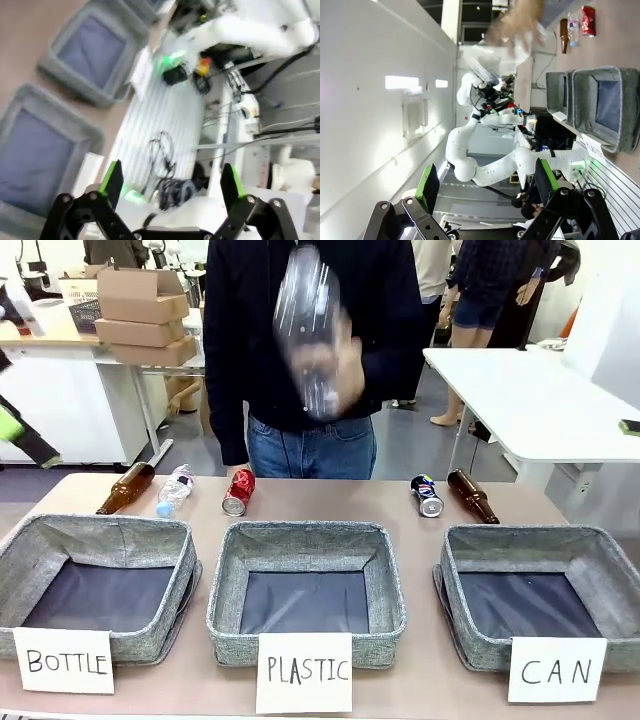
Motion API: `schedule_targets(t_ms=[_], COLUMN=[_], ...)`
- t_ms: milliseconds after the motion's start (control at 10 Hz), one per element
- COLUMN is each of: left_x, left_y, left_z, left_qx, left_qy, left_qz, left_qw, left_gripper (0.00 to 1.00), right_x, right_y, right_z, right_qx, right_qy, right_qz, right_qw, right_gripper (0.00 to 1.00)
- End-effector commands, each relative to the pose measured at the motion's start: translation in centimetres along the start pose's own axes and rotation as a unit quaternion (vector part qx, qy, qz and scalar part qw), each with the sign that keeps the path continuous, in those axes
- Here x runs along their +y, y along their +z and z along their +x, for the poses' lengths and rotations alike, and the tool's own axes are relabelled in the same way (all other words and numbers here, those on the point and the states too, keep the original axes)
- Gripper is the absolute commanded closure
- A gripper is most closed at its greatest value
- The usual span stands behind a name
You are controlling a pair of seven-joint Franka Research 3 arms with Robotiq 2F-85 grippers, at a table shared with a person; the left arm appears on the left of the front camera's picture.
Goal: Sort the can waste into the basket.
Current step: Pick up the can waste from the table and place it in the right Fabric basket.
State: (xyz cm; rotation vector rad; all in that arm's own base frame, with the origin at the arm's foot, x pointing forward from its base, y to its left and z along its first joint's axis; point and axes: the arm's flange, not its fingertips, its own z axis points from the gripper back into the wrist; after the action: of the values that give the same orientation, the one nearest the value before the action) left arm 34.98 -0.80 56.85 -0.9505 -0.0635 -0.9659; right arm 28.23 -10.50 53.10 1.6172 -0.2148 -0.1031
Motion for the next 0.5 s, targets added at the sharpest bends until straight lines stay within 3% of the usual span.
schedule_targets(t_ms=[0,100,400], left_x=[0.46,0.00,0.00], left_y=[0.21,0.00,0.00], left_z=[0.43,0.00,0.00], left_qx=[-0.052,0.000,0.000], left_qy=[-0.013,0.000,0.000], left_qz=[0.008,0.000,0.000], left_qw=[0.999,1.000,1.000], left_gripper=[0.00,0.00,0.00], right_x=[0.20,0.20,0.20], right_y=[-0.04,-0.04,-0.04], right_z=[0.31,0.31,0.31], right_qx=[0.000,0.000,0.000], right_qy=[0.015,0.015,0.015], right_qz=[0.010,0.010,0.010], right_qw=[1.000,1.000,1.000], right_gripper=[0.00,0.00,0.00])
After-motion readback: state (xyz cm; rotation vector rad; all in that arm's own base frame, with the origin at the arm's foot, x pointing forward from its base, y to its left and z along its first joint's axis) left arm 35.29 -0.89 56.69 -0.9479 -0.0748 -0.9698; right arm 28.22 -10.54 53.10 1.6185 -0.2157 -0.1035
